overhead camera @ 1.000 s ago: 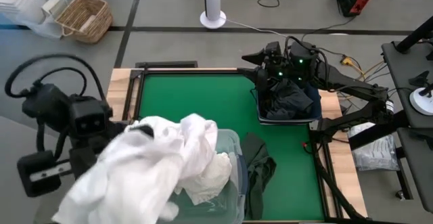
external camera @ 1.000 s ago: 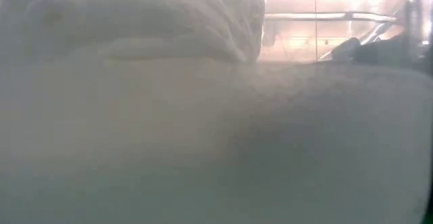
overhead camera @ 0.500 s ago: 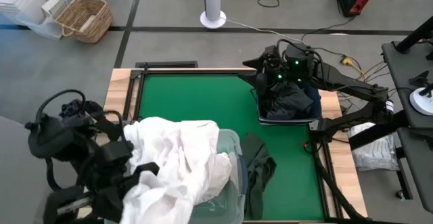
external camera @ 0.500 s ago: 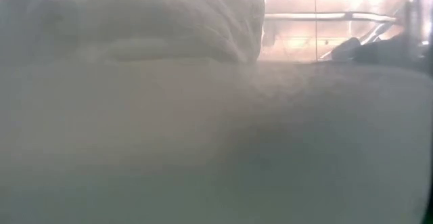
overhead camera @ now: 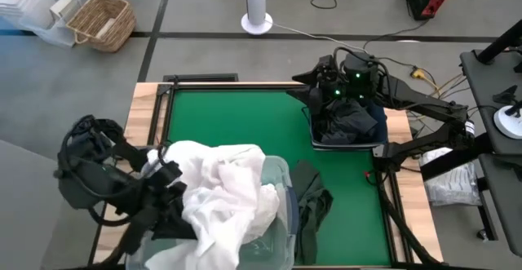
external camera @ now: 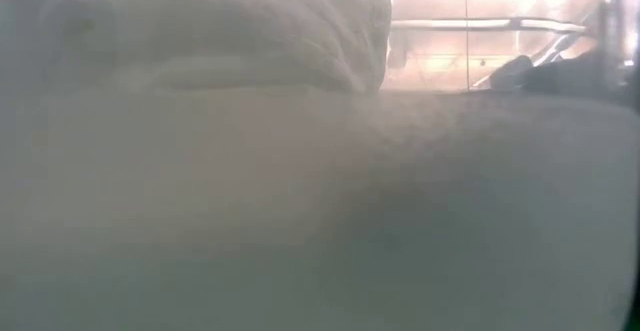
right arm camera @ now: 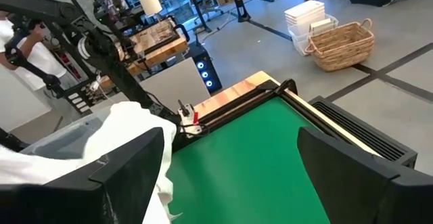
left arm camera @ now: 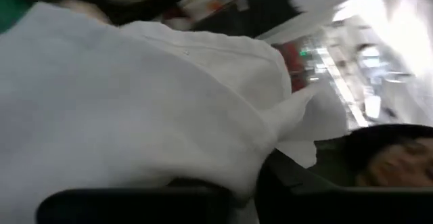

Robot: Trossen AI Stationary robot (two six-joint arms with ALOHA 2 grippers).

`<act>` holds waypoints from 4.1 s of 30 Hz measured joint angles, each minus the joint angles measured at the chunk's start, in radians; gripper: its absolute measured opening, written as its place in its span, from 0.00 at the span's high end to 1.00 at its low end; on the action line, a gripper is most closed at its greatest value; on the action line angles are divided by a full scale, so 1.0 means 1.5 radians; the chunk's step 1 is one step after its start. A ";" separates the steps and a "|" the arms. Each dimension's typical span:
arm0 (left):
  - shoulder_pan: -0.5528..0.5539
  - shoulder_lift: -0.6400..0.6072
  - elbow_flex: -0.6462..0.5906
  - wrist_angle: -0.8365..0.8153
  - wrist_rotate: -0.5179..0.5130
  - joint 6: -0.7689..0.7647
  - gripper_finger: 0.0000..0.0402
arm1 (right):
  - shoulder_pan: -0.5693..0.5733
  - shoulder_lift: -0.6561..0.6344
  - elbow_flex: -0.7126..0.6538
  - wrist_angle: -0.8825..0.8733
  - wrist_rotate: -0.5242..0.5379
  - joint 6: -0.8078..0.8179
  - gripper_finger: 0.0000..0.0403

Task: Sort clothes
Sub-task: Put the white polo shirt into the transparent bin

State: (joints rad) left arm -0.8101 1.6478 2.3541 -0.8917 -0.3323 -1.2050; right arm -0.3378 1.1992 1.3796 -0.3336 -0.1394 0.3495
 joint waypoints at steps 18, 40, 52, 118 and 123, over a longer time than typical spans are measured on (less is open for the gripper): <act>0.021 -0.018 0.000 -0.362 -0.018 -0.215 0.47 | 0.000 0.000 0.000 -0.006 0.000 0.024 0.19; 0.177 -0.023 -0.013 -0.453 -0.030 0.373 0.42 | 0.000 0.000 0.000 -0.025 0.000 0.034 0.19; 0.245 -0.068 -0.205 -0.453 -0.052 0.540 0.42 | 0.000 0.000 0.000 -0.025 0.000 0.039 0.22; 0.274 -0.205 -0.336 -0.379 -0.015 0.447 1.00 | 0.000 0.000 0.000 -0.054 0.006 0.042 0.23; 0.250 -0.135 -0.204 -0.458 -0.014 0.459 1.00 | 0.000 0.000 0.000 -0.054 0.006 0.042 0.25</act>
State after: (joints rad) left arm -0.4352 1.4446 2.0484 -1.5781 -0.3538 -0.5162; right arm -0.3378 1.1992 1.3796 -0.4149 -0.1297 0.4129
